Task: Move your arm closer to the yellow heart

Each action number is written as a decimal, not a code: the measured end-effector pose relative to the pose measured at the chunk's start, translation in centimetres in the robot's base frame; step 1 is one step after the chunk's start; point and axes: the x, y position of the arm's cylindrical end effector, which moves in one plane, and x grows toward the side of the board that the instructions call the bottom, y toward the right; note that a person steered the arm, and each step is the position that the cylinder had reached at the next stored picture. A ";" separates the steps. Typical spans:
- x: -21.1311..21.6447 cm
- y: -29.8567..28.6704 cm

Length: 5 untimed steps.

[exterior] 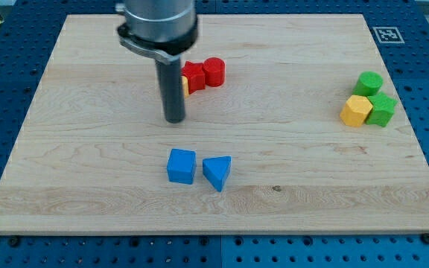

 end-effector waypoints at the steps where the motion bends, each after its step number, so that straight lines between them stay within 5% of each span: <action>1: -2.7 -4.3; 4: -7.7 -7.3; 5: -7.6 -3.2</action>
